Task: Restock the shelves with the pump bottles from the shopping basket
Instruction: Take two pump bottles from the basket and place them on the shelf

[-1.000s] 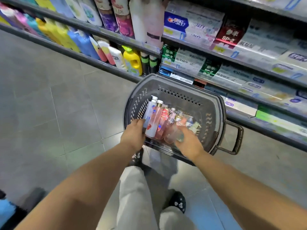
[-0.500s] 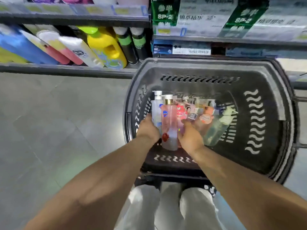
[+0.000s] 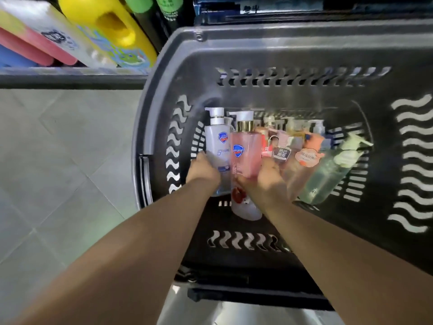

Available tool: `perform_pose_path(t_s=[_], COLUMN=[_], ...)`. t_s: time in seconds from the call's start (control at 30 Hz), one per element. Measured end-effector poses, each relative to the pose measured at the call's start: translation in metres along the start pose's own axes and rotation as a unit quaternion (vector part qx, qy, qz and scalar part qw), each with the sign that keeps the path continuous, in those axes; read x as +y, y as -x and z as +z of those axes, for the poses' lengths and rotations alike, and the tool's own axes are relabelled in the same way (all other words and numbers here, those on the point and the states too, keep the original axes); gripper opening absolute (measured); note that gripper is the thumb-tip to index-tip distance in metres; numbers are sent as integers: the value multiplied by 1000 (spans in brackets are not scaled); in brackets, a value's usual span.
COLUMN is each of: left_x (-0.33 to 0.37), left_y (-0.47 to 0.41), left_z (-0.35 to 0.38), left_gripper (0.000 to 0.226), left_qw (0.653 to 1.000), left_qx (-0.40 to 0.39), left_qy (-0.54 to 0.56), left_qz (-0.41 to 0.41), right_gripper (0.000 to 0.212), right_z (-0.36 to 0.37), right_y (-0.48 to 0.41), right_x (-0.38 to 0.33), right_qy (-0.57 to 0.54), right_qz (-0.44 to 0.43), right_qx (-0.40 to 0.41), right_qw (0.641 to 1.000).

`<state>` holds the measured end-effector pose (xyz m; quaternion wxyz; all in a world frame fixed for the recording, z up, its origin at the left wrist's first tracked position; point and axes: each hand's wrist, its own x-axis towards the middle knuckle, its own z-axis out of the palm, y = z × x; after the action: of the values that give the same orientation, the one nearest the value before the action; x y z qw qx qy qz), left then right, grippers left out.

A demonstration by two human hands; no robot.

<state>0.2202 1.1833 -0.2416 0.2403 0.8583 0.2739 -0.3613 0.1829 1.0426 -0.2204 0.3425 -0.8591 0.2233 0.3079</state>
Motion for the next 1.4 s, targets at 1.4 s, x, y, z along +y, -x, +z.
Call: perform_pose_path(t_s=[1.4], left_x=[17], left_y=[317], left_z=[-228], left_gripper=[55], left_qw=[890], left_qx=[152], left_qy=[340], left_qz=[265], right_gripper=[71], right_z=[-186], right_y=[297], right_x=[-107], right_qy=[-220], right_qz=[-92], right_qx=[243], right_qw=[940])
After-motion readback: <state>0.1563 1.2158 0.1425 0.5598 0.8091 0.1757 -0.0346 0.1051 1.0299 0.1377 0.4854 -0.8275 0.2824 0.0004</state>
